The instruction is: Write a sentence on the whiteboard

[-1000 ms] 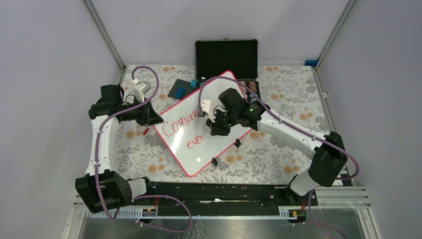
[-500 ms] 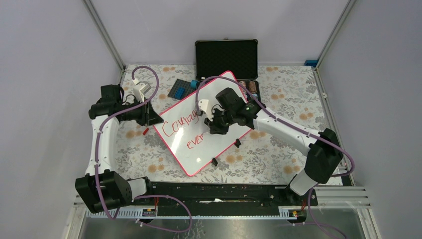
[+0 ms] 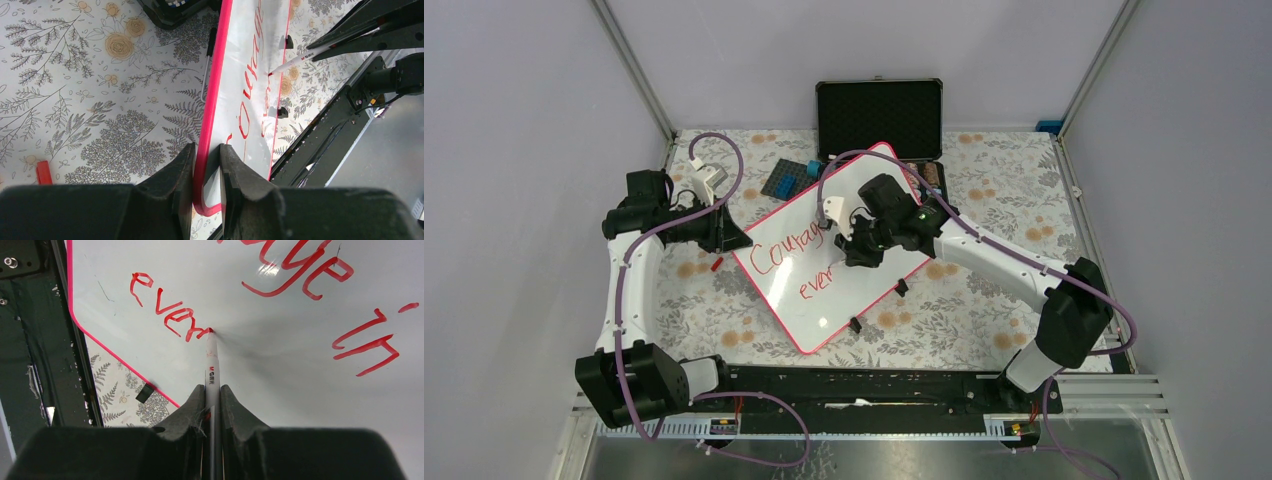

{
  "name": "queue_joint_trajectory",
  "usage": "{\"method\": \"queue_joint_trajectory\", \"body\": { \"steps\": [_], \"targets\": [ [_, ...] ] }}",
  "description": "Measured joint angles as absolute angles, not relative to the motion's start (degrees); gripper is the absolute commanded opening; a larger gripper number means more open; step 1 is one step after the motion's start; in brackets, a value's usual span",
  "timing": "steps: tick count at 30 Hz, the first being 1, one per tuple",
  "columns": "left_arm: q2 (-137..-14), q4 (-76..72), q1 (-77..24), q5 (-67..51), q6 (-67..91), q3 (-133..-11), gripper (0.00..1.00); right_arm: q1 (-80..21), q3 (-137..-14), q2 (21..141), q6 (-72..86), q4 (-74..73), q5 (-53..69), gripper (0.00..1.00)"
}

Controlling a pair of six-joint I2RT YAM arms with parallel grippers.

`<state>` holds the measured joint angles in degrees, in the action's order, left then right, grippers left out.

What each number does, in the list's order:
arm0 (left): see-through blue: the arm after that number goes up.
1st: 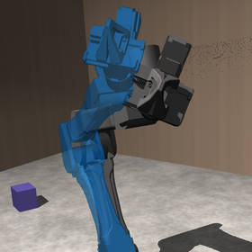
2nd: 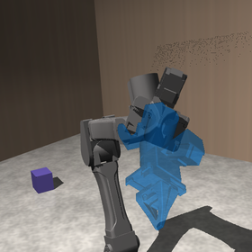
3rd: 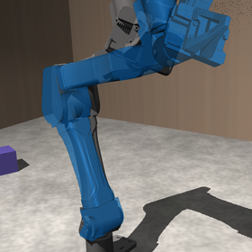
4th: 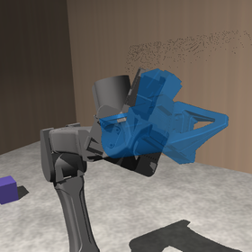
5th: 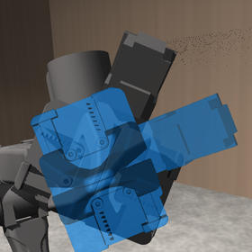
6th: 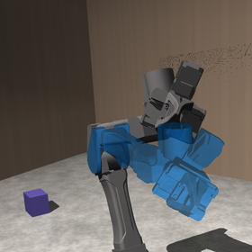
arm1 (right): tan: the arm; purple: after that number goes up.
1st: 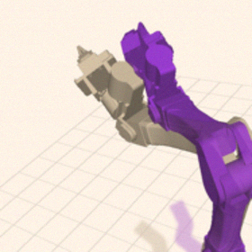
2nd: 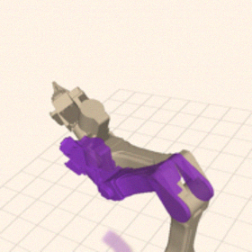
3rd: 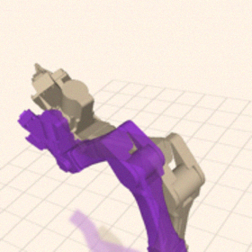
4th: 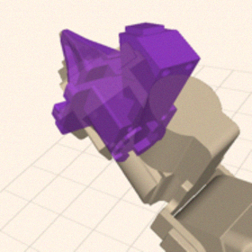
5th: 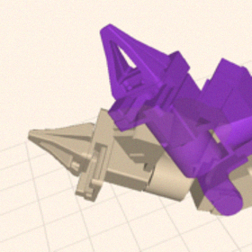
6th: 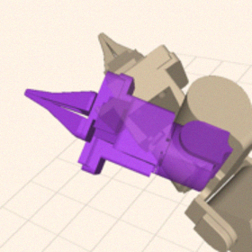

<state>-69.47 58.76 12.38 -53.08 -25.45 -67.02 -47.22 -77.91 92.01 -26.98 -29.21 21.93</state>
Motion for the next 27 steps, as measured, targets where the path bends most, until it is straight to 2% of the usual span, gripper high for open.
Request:
{"method": "queue_joint_trajectory", "body": {
  "steps": [27],
  "targets": [
    [-69.5, 58.7, 12.4, -53.1, -25.5, -67.0, 0.01, -45.8, -77.3, 91.4, -27.0, -29.3, 21.6, 0.0]
  ]
}}
